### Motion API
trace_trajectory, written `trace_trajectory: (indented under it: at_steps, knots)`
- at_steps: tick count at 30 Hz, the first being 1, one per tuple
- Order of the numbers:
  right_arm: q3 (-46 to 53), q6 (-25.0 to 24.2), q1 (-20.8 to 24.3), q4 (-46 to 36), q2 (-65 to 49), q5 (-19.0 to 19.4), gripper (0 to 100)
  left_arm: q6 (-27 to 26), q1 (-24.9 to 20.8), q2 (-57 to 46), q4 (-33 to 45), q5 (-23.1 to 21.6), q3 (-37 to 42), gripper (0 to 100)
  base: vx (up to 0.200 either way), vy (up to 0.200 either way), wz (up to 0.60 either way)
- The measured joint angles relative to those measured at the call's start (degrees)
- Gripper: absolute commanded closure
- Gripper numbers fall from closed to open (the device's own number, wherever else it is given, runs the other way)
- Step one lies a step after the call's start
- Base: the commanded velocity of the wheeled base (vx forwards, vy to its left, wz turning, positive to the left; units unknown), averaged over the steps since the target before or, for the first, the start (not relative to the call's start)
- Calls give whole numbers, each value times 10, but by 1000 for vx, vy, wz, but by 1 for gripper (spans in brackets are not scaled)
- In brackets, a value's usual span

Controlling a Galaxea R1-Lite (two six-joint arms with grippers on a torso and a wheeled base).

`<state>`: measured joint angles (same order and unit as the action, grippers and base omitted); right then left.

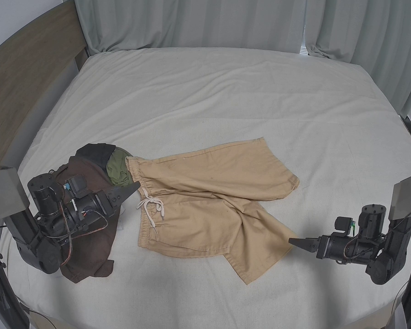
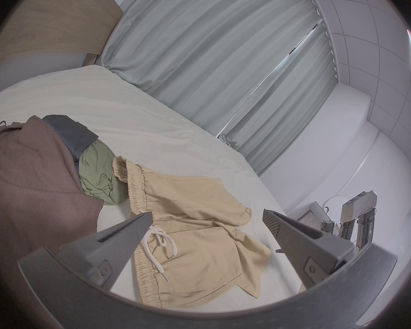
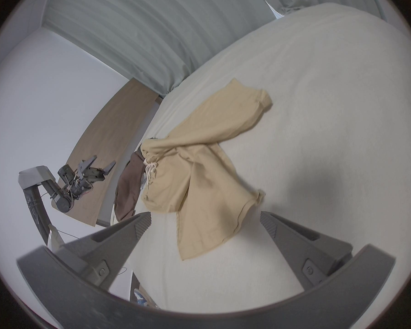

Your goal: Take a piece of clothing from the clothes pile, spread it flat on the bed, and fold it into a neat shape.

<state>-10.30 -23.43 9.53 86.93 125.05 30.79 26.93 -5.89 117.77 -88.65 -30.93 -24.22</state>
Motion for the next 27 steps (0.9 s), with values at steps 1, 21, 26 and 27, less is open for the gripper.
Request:
trace_trajectory:
  at_steps: [1, 21, 26, 27]
  knots:
    - [2, 0, 4, 0, 3, 0, 0, -2, 0, 1, 0, 0, 0, 0, 0, 0, 0]
    - [-35, -6, 45, 13, 78, -44, 0, -4, 0, 8, 0, 1, 0, 0, 0, 0, 0]
    - [-61, -12, 52, 13, 97, -53, 0, -4, 0, 8, 0, 1, 0, 0, 0, 0, 0]
    - [-64, -14, 53, 13, 100, -56, 0, -4, 0, 9, 0, 1, 0, 0, 0, 0, 0]
